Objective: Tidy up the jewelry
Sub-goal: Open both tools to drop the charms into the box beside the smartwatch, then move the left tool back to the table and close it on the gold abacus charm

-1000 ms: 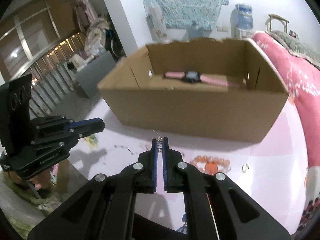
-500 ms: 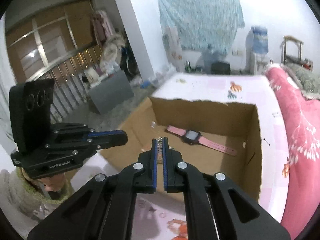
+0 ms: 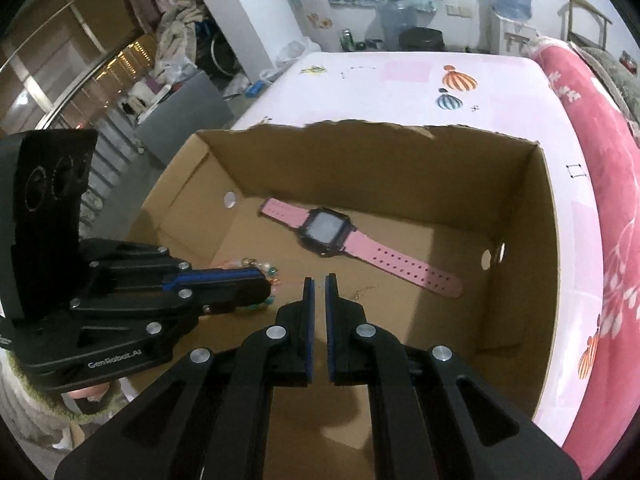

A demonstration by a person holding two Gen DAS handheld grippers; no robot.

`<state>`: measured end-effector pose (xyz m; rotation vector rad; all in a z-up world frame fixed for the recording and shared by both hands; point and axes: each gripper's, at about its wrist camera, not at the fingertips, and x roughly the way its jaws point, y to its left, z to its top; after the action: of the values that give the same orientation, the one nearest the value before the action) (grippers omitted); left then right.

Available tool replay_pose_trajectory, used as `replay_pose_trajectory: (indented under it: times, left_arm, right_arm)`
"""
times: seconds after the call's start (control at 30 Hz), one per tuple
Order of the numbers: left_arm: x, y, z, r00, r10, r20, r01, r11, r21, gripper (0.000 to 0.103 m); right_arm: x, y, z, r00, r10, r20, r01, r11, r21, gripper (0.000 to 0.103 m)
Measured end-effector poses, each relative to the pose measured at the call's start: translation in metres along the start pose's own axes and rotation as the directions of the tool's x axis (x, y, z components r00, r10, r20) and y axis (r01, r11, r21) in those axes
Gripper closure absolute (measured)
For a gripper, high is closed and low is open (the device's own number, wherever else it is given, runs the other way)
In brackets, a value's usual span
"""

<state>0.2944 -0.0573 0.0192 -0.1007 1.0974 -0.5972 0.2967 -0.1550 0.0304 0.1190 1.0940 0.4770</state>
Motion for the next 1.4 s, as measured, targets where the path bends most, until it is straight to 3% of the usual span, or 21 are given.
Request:
replay_pose_trajectory:
  times: [0.13,0.37,0.47,0.53,0.67,0.8,0.97,1.17,1.33,1.4]
  left_arm:
    - [0.003,0.003,0.0,1.0,0.011,-0.002,-0.011,1.0,-0.007,0.092]
    - [-0.009,0.003,-0.002,0.999,0.022,0.027,-0.021,1.0,-0.014,0.091]
    - [-0.021,0.0,-0.004,0.998,0.03,0.057,-0.029,1.0,-0.008,0.09]
    - [-0.037,-0.004,-0.009,0.995,0.038,0.096,-0.038,0.999,0.006,0.085]
    - [-0.073,-0.015,-0.025,0.98,0.065,0.186,-0.076,0.996,0.054,0.072]
    - [-0.115,-0.026,-0.056,0.961,0.076,0.268,-0.107,0.989,0.105,0.055]
    - [-0.149,-0.033,-0.108,0.948,0.076,0.309,-0.127,0.981,0.149,0.042]
    - [-0.15,-0.033,-0.16,0.954,0.106,0.282,-0.158,0.973,0.167,0.036]
    - [-0.123,-0.027,-0.189,0.961,0.15,0.233,-0.189,0.97,0.153,0.036]
    - [-0.111,-0.024,-0.198,0.961,0.159,0.224,-0.195,0.97,0.145,0.036]
  right_arm:
    - [-0.006,-0.005,0.0,1.0,-0.005,0.019,0.005,1.0,0.01,0.08]
    - [-0.026,-0.007,-0.005,0.997,-0.023,0.072,0.021,1.0,0.021,0.075]
    - [-0.043,-0.005,-0.011,0.993,-0.027,0.113,0.025,0.999,0.026,0.066]
    - [-0.056,-0.003,-0.015,0.989,-0.029,0.144,0.025,0.999,0.027,0.059]
    - [-0.095,0.003,-0.034,0.972,-0.028,0.233,0.021,0.999,0.029,0.056]
    - [-0.129,0.007,-0.06,0.951,-0.018,0.308,0.004,0.999,0.045,0.055]
    - [-0.153,0.011,-0.102,0.93,0.01,0.367,-0.041,0.996,0.076,0.054]
    - [-0.143,0.024,-0.151,0.937,-0.025,0.349,-0.005,0.996,0.085,0.054]
    - [-0.119,0.03,-0.185,0.956,0.01,0.292,-0.048,0.991,0.125,0.054]
    - [-0.107,0.031,-0.196,0.967,-0.014,0.256,-0.023,0.99,0.139,0.054]
